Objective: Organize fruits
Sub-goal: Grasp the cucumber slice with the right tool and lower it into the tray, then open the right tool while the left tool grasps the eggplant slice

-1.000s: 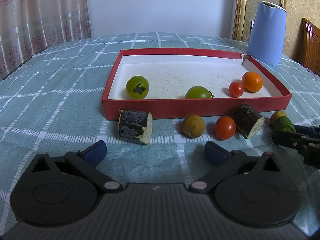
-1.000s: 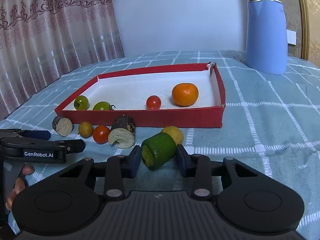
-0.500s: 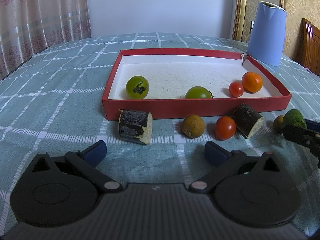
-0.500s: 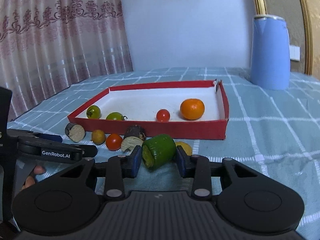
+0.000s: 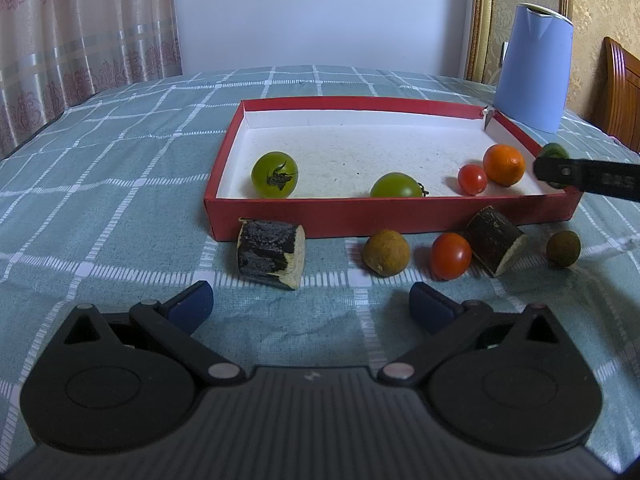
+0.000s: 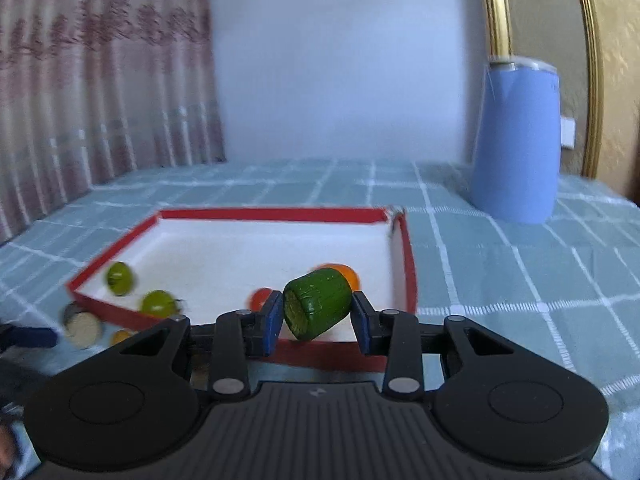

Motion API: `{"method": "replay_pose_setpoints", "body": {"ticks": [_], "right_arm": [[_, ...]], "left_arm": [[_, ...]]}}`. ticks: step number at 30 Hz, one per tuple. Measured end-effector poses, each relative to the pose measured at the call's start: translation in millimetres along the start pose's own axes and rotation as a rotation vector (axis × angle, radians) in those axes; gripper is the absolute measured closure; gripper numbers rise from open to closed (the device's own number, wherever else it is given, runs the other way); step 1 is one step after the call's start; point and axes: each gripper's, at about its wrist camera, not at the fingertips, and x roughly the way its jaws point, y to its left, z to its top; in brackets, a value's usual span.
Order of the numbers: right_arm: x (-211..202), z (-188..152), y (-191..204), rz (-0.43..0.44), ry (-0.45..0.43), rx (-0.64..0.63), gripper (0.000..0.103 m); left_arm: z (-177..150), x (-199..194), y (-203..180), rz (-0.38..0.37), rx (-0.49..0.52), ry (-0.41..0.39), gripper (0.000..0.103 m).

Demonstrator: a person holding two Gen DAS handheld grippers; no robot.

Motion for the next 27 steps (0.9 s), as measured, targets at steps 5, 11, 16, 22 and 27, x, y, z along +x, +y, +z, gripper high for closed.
{"method": "replay_pose_setpoints", "body": {"ticks": [5, 11, 16, 22, 27], "right_arm": [[20, -2, -2, -0.032, 0.066, -0.004, 0.067], [27, -3, -2, -0.053, 0.081, 0.0, 0.068], [30, -4, -1, -0.078, 0.073, -0.013, 0.067], [18, -3, -9, -0.061, 0.041, 0.027, 0.052], [-17, -7, -22, -0.07, -0.02, 0.052, 0.044]], "left_arm": [[0, 0, 0, 0.0, 0.0, 0.0, 0.0], [0, 0, 0, 0.0, 0.0, 0.0, 0.0], [0, 0, 0, 0.0, 0.0, 0.0, 0.0], [0, 0, 0, -0.001, -0.001, 0.0, 0.0], [0, 0, 0, -0.001, -0.001, -0.001, 0.0]]}}
